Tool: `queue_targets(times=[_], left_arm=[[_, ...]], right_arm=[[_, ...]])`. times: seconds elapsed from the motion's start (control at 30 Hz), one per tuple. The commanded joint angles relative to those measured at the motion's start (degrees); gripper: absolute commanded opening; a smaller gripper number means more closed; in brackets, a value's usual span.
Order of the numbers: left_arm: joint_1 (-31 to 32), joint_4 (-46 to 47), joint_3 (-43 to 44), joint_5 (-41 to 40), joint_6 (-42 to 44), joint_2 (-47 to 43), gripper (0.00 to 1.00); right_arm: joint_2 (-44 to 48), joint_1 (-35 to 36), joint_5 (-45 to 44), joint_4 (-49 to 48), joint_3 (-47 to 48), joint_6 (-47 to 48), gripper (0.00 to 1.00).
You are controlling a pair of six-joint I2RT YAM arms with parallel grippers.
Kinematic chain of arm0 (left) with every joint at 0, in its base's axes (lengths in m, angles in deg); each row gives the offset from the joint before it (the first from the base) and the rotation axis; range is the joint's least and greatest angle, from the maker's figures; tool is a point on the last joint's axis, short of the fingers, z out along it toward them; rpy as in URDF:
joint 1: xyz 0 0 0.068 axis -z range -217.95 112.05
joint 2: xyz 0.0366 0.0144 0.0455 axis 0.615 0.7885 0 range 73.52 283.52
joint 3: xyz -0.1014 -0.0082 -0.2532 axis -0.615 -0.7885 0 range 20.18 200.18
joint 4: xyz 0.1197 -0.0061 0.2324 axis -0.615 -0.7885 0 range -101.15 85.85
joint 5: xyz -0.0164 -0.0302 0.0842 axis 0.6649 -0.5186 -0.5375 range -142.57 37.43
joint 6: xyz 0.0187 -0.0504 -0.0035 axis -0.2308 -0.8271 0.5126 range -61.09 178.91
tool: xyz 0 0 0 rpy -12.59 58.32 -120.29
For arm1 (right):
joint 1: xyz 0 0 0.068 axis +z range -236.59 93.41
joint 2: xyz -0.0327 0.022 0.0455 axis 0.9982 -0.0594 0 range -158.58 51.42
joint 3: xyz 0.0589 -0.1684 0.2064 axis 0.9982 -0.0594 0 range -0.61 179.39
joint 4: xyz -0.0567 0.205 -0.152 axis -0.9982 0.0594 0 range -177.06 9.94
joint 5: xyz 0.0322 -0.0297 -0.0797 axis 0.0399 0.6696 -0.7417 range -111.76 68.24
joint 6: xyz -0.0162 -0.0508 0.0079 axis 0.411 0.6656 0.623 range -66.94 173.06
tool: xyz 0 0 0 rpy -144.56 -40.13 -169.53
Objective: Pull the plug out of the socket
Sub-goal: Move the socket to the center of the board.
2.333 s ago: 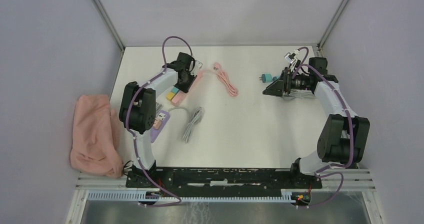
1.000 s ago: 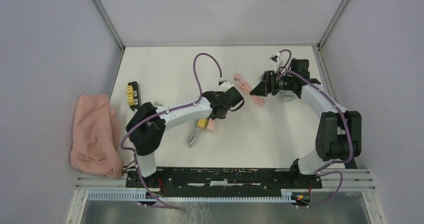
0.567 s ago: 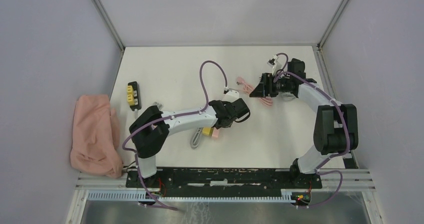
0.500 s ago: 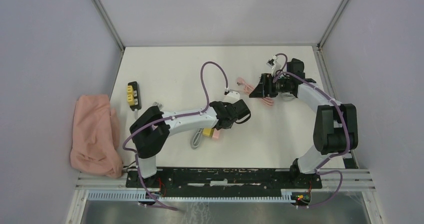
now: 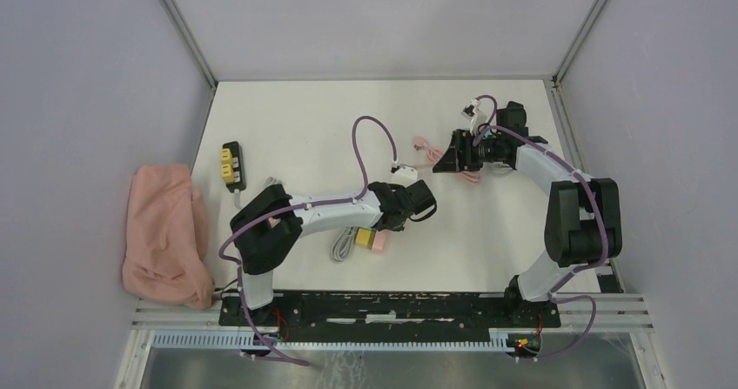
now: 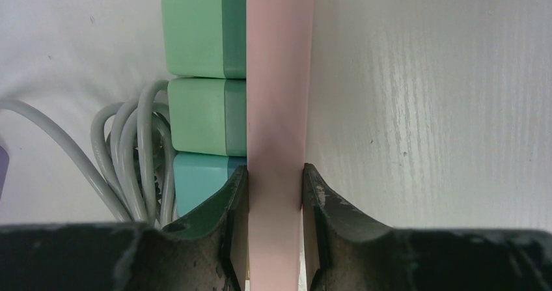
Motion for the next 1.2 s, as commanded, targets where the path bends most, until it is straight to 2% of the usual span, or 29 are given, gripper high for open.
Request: queue_targets(times=[0.0, 0.3, 0.4, 0.5, 0.7, 0.9, 1.03, 1.17], left_arm=[[0.28, 0.88, -0.18, -0.16, -1.61, 0.14, 0.29], [0.33, 2.9, -0.74, 2.92, 2.04, -3.07, 0.63], [0.32, 6.71, -2.63, 6.49, 5.47, -6.5, 0.77], [0.37, 11.8, -5.99, 10.39, 9.01, -12.29, 0.86], [0.25, 19.71, -10.59, 18.24, 15.45, -21.61, 0.94], [-1.18, 18.72, -10.63, 21.19, 21.69, -24.62, 0.96], [-6.13, 18.08, -13.03, 21.51, 22.44, -28.09, 0.98], [-15.2, 27.52, -22.8, 34.66, 16.64, -33.64, 0.98]], right_arm=[[-0.04, 0.15, 0.17, 0.25, 2.57, 1.27, 0.77], [-0.03, 0.08, 0.58, 1.04, 2.98, 1.83, 0.77], [0.07, 0.14, 0.71, 1.31, 3.2, 2.03, 0.77], [0.11, 0.16, 0.79, 1.56, 3.35, 2.24, 0.77], [0.47, 0.15, 1.22, 2.12, 3.59, 2.78, 0.77], [0.99, 0.06, 2.05, 3.04, 4.05, 3.79, 0.77], [1.41, 0.07, 2.35, 3.33, 4.15, 4.28, 0.78], [1.3, 0.13, 3.15, 3.33, 4.0, 4.28, 0.78]])
